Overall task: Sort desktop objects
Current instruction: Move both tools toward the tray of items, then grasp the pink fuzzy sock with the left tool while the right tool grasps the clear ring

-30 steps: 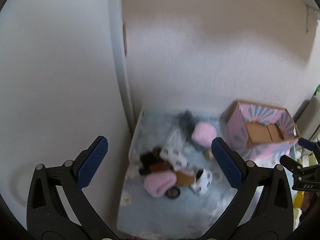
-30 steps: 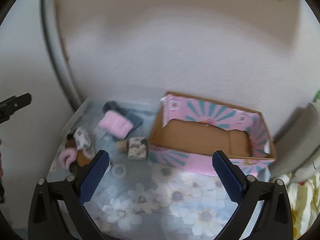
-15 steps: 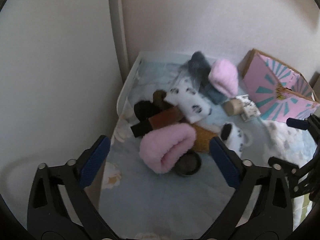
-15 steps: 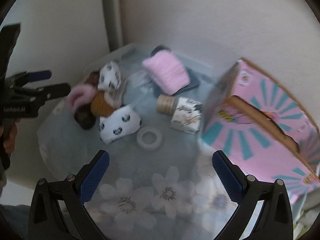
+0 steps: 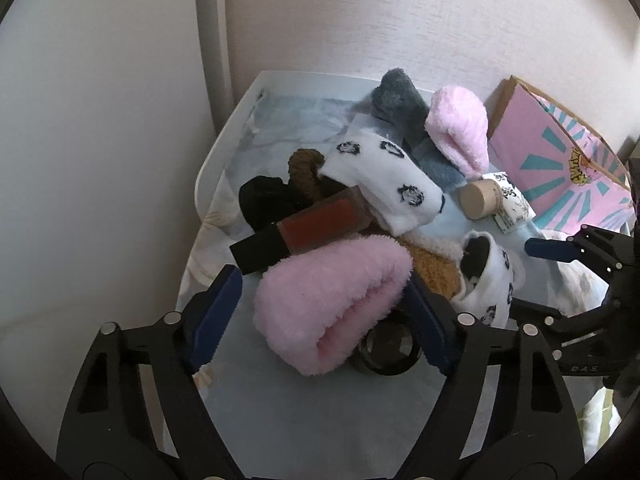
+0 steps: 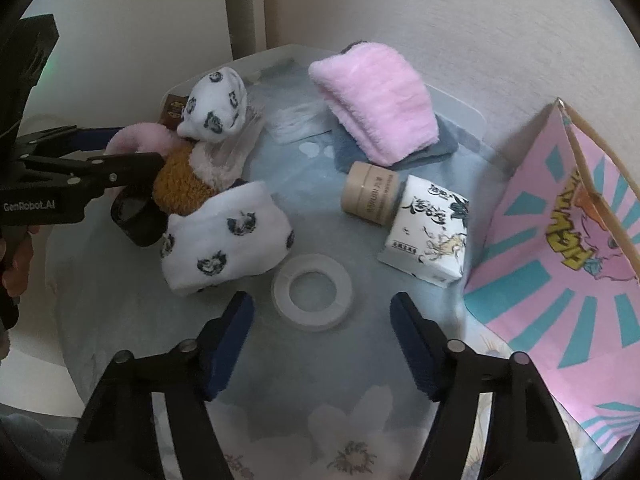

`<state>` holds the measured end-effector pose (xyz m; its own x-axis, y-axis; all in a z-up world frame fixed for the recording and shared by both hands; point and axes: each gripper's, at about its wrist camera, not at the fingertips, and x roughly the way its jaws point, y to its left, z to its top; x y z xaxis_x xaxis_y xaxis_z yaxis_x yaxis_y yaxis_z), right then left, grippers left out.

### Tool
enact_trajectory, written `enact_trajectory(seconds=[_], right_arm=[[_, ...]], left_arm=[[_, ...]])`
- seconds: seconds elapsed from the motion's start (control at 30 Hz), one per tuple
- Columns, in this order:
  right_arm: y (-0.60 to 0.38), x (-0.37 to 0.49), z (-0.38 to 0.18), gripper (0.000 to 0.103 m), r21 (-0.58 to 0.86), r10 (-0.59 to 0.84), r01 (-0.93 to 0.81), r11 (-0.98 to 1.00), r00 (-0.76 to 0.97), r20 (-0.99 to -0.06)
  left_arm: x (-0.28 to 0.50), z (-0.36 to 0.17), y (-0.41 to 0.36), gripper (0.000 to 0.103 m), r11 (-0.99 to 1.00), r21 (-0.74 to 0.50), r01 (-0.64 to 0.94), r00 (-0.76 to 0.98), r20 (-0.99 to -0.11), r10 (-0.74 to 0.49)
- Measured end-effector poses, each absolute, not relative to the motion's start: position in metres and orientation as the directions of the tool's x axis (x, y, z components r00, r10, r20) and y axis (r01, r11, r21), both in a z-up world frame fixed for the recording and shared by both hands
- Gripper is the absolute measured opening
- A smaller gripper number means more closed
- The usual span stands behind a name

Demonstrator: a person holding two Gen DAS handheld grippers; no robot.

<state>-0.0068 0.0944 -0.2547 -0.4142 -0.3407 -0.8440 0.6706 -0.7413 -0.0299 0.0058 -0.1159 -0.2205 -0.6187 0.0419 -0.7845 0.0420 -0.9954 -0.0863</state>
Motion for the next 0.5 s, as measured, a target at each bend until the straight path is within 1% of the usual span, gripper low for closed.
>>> enact_trajectory(seconds=[0.1, 0.17, 0.2, 0.27, 0.37, 0.5], right_arm=[[0.094, -0.004, -0.253, 0.061, -0.043, -0.336, 0.672, -0.739, -0.424, -0.841], [0.095, -0.004, -0.254, 0.051, -0.039, -0.335, 0.673, -0.739, -0.417, -0.845], [0.097, -0.003, -0.254, 0.049, -0.028, -0.34, 0.673, -0.739, -0.409, -0.847], [0.1, -0.003, -0.253, 0.04, 0.004, -0.361, 0.674, -0.738, -0.39, -0.847], [0.104, -0.002, -0.252, 0.039, 0.004, -0.358, 0.668, -0.745, -0.394, -0.847], [0.111, -0.001, -0.25, 0.039, 0.007, -0.349, 0.648, -0.762, -0.402, -0.847]], left_arm=[[0.006, -0.222, -0.117, 0.067, -0.993, -0.112, 0.022, -0.612, -0.787, 0.075], [0.007, -0.223, -0.117, 0.06, -0.993, -0.115, 0.013, -0.609, -0.788, 0.084], [0.008, -0.223, -0.118, 0.058, -0.993, -0.115, 0.009, -0.609, -0.788, 0.085], [0.009, -0.223, -0.118, 0.049, -0.993, -0.122, 0.004, -0.61, -0.787, 0.094], [0.008, -0.222, -0.119, 0.042, -0.992, -0.125, -0.005, -0.608, -0.787, 0.102], [0.008, -0.218, -0.119, 0.039, -0.991, -0.132, -0.013, -0.606, -0.788, 0.113]])
